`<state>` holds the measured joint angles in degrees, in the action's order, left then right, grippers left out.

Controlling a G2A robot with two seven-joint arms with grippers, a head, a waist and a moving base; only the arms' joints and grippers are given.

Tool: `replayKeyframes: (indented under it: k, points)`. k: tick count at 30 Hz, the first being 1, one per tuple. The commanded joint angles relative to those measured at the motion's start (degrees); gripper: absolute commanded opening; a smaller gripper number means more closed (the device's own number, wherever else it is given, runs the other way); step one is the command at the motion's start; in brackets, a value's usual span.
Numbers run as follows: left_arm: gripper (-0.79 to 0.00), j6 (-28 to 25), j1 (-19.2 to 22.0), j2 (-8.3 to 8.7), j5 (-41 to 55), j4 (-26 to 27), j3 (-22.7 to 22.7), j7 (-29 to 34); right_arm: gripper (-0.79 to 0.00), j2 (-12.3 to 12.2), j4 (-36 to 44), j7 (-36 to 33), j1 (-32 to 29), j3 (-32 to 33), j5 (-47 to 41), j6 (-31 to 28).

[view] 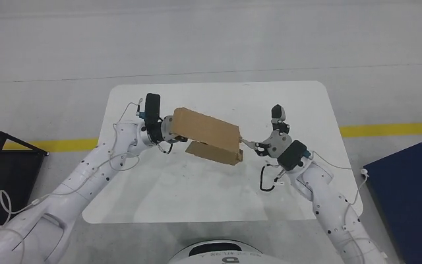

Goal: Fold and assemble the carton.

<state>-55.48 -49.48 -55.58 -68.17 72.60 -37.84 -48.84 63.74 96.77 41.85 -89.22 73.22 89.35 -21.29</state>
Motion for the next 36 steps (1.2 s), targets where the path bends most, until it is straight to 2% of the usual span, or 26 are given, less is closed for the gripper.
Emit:
replayKeyframes:
  k: [1,5,19,22,25,36]
  points:
    - [-0.785,-0.18,0.2,0.08,0.21,0.08,0.69,0.18,0.0,0.0,0.01,0.23,0.11,-0.32,0.43,-0.36]
    - [-0.785,-0.92,0.61,0.06,1.01,0.12,2.05,0.92,-0.012,0.04,0.17,0.43,0.39,-1.07,1.29,-0.91]
    - [-0.785,-0.92,0.61,0.06,1.01,0.12,2.05,0.92,0.0,0.04,0.17,0.43,0.39,-1.07,1.29,-0.91]
    - [-0.785,-0.5,0.72,-0.14,3.39,-0.27,2.02,0.5,0.0,-0.14,1.67,2.12,-0.53,-1.15,4.02,-0.28]
    - [-0.785,2.2,0.97,-0.15,2.44,-1.67,1.25,-2.2,0.0,-0.25,1.77,3.61,-1.76,0.17,2.64,0.75]
    - [-0.785,2.87,0.65,-0.17,2.7,-1.53,1.12,-1.59,0.0,-0.29,1.76,3.76,-2.17,0.6,1.74,0.62]
